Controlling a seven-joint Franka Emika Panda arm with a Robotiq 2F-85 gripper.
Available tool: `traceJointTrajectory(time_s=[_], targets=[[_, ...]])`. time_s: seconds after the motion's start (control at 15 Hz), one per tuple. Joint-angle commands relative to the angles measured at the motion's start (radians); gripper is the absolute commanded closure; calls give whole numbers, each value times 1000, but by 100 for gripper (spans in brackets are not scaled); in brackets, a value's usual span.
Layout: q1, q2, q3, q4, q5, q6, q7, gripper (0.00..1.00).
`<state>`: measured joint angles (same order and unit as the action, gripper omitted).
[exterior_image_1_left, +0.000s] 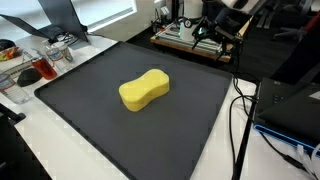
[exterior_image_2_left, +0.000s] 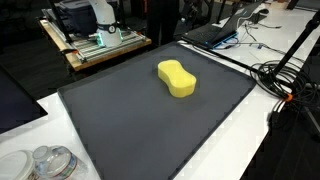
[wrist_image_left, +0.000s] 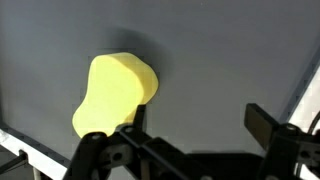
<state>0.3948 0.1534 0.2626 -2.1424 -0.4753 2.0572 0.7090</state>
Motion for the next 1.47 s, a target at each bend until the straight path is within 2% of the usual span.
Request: traceJointTrajectory(time_s=[0.0, 0.27, 0.4, 0.47, 0.53, 0.67, 0.93, 1.2, 1.4], targets=[[-62, -168, -20, -252, 30, 199, -4, 0], [-139, -334, -51, -481, 36, 385, -27, 0], [-176, -414, -65, -576, 57, 406, -55, 0], [-194, -444, -71, -605, 81, 375, -66, 0], [-199, -330, -32, -501, 39, 365, -33, 0], [-226, -394, -36, -566, 61, 367, -56, 0], [-230, -424, -33, -586, 73, 367, -60, 0], [-273, -430, -134, -621, 203, 489, -240, 0], [-308, -399, -231, -604, 360, 568, -456, 0]])
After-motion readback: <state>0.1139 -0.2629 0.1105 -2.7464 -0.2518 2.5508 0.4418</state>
